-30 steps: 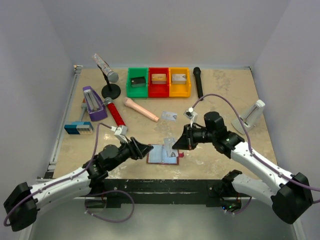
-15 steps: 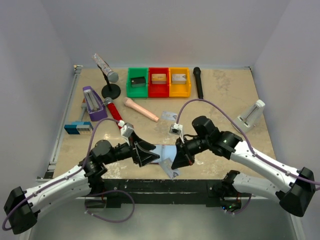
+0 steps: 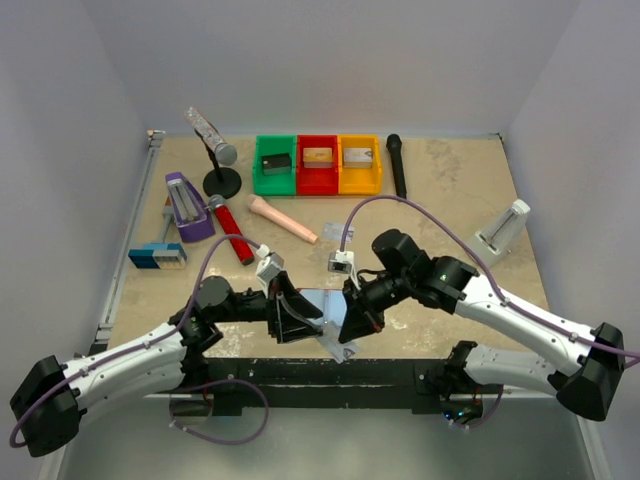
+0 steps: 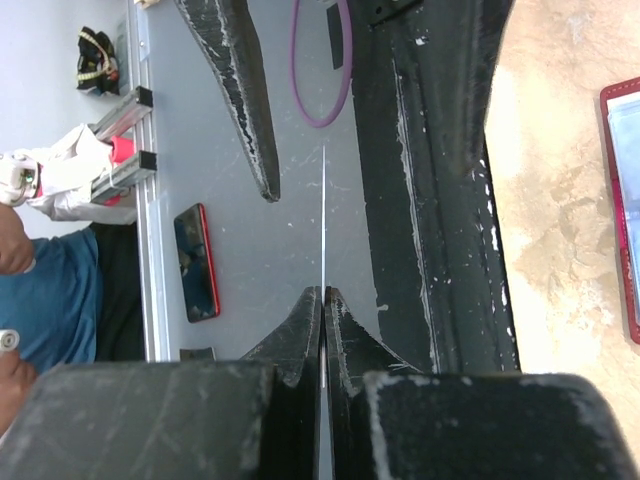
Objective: Take the credit cards out of the card holder
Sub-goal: Remove the credit card from the card holder.
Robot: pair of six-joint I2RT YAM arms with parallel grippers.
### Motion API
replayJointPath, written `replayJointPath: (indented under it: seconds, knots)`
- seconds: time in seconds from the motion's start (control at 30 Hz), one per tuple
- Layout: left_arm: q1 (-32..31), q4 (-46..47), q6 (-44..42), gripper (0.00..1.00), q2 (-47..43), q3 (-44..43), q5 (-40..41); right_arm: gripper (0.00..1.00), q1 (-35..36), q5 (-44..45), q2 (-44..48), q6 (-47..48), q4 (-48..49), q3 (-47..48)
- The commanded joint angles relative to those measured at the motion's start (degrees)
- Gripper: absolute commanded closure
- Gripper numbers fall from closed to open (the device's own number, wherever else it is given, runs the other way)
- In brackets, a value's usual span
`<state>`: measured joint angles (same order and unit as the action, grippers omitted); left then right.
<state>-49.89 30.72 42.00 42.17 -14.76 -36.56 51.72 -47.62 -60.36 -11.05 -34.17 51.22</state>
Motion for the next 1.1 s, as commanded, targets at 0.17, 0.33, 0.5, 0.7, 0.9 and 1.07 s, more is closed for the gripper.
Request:
replayJointPath:
  seconds: [0.17,0.33,0.5,0.7,0.9,1.07]
  knots:
    - [-0.5,7.8,2.1,0.49,4.6,-1.7,-6.1,1.0,0.6,0.1,-1.3,2.1,-1.3,4.1]
    - [-0.6,10.4,3.5,0.78,7.4,-1.8,-7.1,1.0,0.7,0.2,-1.9,2.8,-2.2,4.9]
    - [-0.7,12.4,4.8,1.0,6.5,0.0,-3.0,0.59,0.5,6.1,-0.6,1.1,-3.4,4.9]
    - [-0.4,16.6,10.2,1.0,0.2,8.2,14.7,0.4,-2.2,13.0,7.2,-7.7,5.9,0.4]
    - [-0.3,34.7,17.9,1.0,-1.6,19.2,28.6,0.35,-5.0,22.9,15.3,-19.5,20.4,-9.6]
    - [-0.3,41.6,18.6,1.0,-1.0,20.9,30.2,0.33,-6.6,23.1,15.0,-26.9,28.1,-14.5]
